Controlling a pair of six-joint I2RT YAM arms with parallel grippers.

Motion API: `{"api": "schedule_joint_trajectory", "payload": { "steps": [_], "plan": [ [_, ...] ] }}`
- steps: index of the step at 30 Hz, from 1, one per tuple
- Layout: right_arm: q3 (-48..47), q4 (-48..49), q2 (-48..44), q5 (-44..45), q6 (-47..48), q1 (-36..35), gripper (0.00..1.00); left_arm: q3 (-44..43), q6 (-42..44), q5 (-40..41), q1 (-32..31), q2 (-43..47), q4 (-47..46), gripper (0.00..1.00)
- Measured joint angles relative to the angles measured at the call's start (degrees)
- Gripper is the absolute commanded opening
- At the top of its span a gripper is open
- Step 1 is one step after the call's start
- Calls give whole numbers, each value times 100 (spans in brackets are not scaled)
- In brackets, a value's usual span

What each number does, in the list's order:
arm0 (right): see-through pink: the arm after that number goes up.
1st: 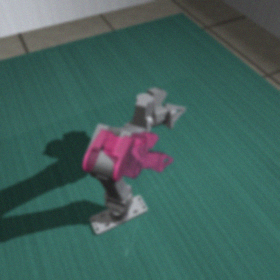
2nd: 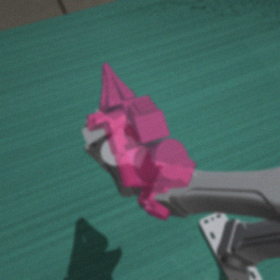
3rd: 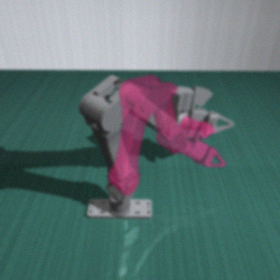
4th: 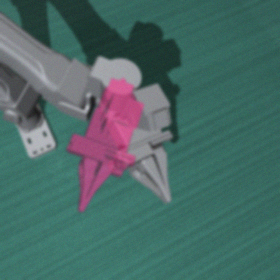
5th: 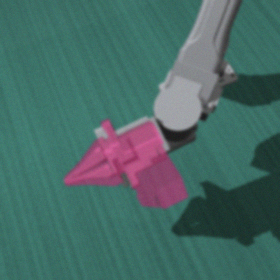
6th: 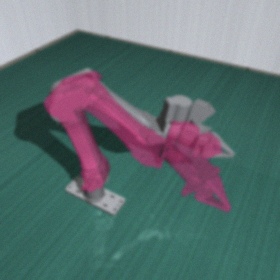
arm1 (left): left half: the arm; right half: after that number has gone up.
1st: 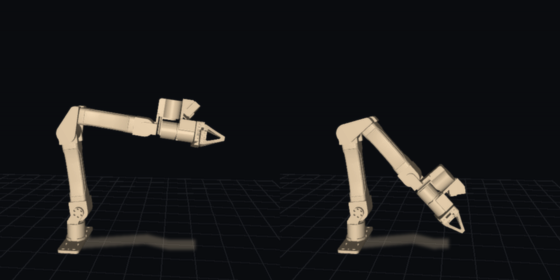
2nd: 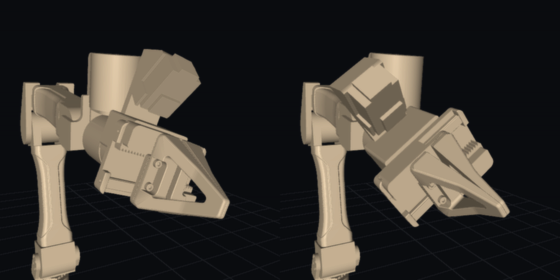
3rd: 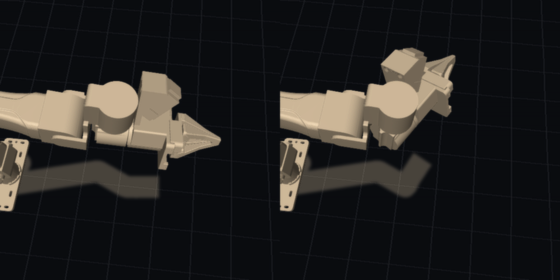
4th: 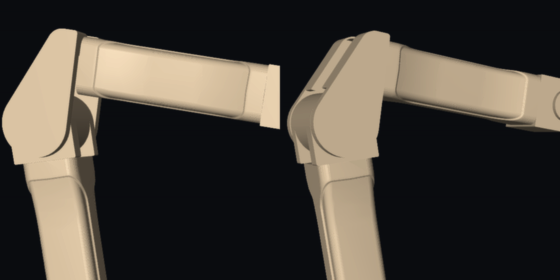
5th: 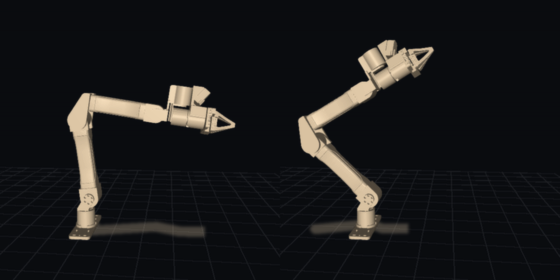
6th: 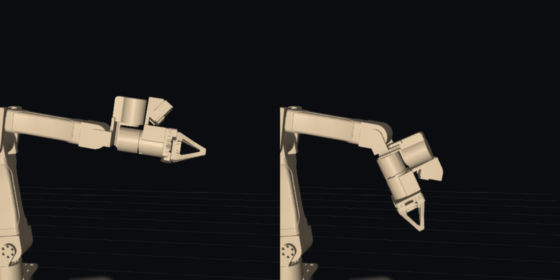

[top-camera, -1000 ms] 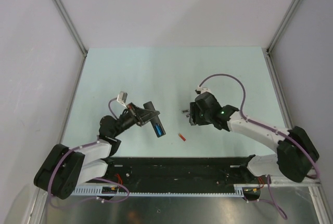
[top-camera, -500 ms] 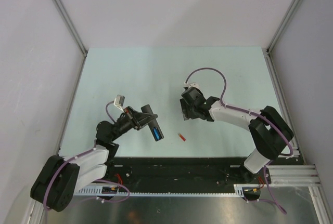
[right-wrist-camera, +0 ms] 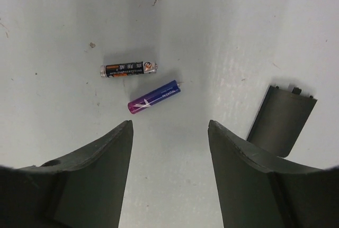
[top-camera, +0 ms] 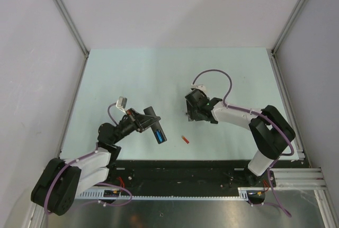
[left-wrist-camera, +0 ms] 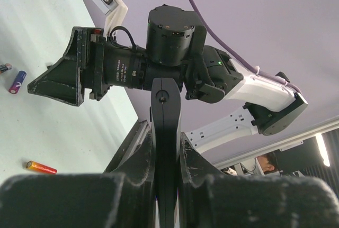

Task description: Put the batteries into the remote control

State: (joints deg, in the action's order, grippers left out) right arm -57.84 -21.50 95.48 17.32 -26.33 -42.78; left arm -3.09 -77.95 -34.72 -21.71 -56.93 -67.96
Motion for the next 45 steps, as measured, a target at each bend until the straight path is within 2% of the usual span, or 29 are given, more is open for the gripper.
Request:
{"api": "schedule_joint_trajectory", "payload": {
  "steps": [9,15,21,25,28,35,45],
  "plan": [
    [44,-101,-170,173,-1421,-22,64,0,2,0,0,87,4,0],
    [168,-68,-551,94,-1735,151,59,0,4,0,0,107,7,0],
    [192,17,-551,-127,-789,358,65,0,33,-2,4,160,17,0],
    [195,90,-549,-411,-85,402,74,0,39,0,4,166,20,0],
    [195,162,-533,-592,256,402,76,0,39,0,9,166,22,0],
    [179,293,-164,-870,861,323,75,0,42,-2,11,177,28,0],
    [-153,109,286,-789,1467,50,73,0,44,-2,15,186,48,0]
  ]
}}
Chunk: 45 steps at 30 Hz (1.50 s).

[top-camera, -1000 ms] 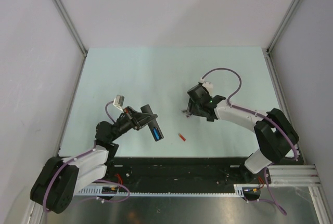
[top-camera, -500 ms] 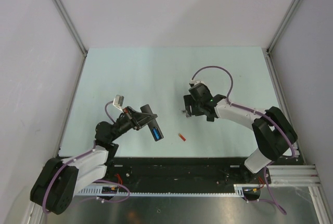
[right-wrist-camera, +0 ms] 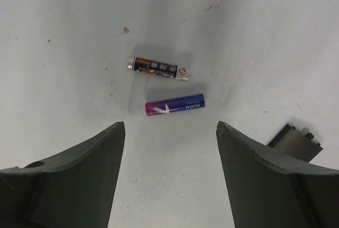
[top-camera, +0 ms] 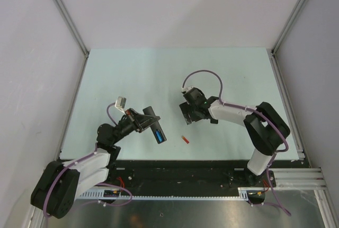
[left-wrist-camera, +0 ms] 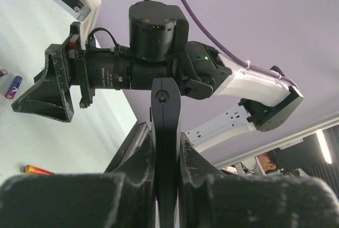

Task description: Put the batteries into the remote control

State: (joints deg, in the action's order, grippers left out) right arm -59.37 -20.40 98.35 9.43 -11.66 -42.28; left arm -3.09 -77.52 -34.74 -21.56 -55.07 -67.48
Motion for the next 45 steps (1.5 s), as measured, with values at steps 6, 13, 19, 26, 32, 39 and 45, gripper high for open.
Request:
{"api": "schedule_joint_trajectory", "payload": {
  "steps": [6,13,19,26,32,39,45],
  "plan": [
    [-212,-37,343,107,195,2,71,0,4,0,0,2,20,0],
    [-332,-55,431,55,378,127,69,0,11,-2,0,0,74,0],
    [-459,-52,549,-101,461,210,66,0,26,-4,0,0,76,0],
    [-520,-35,614,-352,487,251,60,0,59,-7,0,0,76,0],
    [-527,-39,623,-479,487,273,54,0,59,-9,0,0,79,0],
    [-529,-55,623,-514,483,302,42,0,61,-15,0,0,79,0],
    [-525,-52,612,-564,348,372,34,0,61,-17,0,2,76,0]
  ]
}}
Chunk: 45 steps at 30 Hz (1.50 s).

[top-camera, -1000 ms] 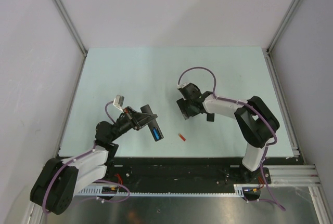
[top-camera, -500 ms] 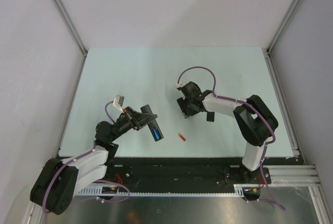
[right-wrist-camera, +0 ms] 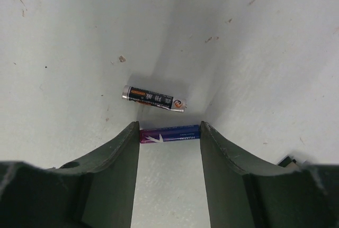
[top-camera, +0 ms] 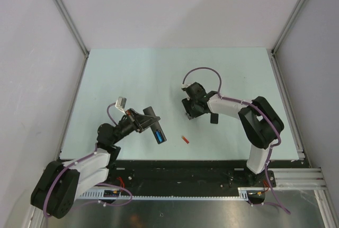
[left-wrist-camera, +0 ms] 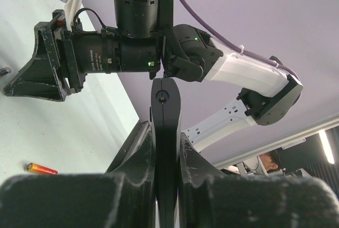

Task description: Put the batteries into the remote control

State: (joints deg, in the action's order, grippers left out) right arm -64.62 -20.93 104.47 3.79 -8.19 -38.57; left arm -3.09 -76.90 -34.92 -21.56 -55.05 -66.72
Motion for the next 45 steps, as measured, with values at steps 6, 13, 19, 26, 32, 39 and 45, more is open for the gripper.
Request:
{"api": "schedule_joint_trajectory", "payload": {
  "steps": [6,13,19,26,32,39,45],
  "plan": [
    [219,-227,-330,-127,-579,81,28,0,-2,0,0,55,2,0],
    [350,-382,-1154,-208,-1982,446,5,0,-2,-2,0,74,4,0],
    [468,-319,-1176,92,-3661,743,0,0,-7,-9,0,160,4,0],
    [540,-330,-1165,848,-5357,730,2,2,-17,-24,0,328,4,0],
    [540,-549,-855,1386,-6299,732,2,2,-22,-24,0,337,7,0],
    [535,-730,-533,1539,-6684,734,9,2,-22,-24,0,337,4,0],
    [535,-726,-527,1528,-6658,734,34,2,-22,-24,0,337,7,0]
  ]
}}
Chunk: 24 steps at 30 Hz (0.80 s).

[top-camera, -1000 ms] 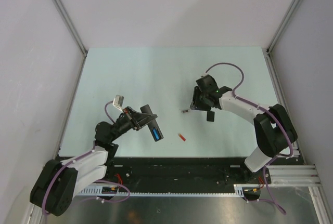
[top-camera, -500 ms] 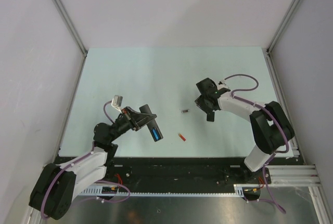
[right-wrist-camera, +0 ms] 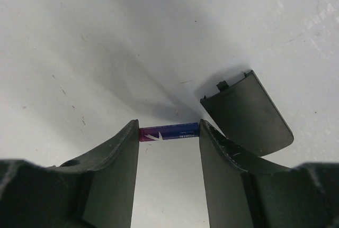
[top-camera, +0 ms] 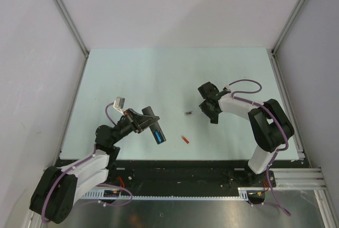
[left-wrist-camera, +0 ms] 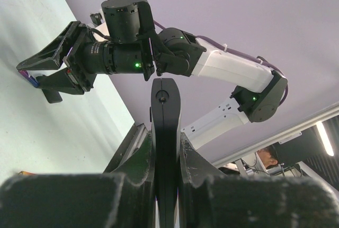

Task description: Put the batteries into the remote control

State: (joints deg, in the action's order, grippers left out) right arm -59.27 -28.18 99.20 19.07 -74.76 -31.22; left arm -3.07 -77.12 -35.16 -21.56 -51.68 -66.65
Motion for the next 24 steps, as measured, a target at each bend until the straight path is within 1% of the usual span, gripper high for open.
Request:
{"api": "schedule_joint_trajectory", "payload": {
  "steps": [6,11,12,14,18,24],
  "plan": [
    [0,15,0,-31,111,0,45,0,2,0,0,0,-2,0],
    [0,35,0,-129,223,9,51,0,2,0,0,0,-2,0],
    [0,39,0,-142,236,13,54,0,2,0,0,0,-2,0],
    [0,48,-2,-170,258,20,56,0,2,0,0,0,0,0],
    [0,87,-13,-258,282,22,64,0,2,0,0,0,-2,0],
    [-15,90,-37,-354,284,17,66,2,4,0,0,0,-2,0]
  ]
}}
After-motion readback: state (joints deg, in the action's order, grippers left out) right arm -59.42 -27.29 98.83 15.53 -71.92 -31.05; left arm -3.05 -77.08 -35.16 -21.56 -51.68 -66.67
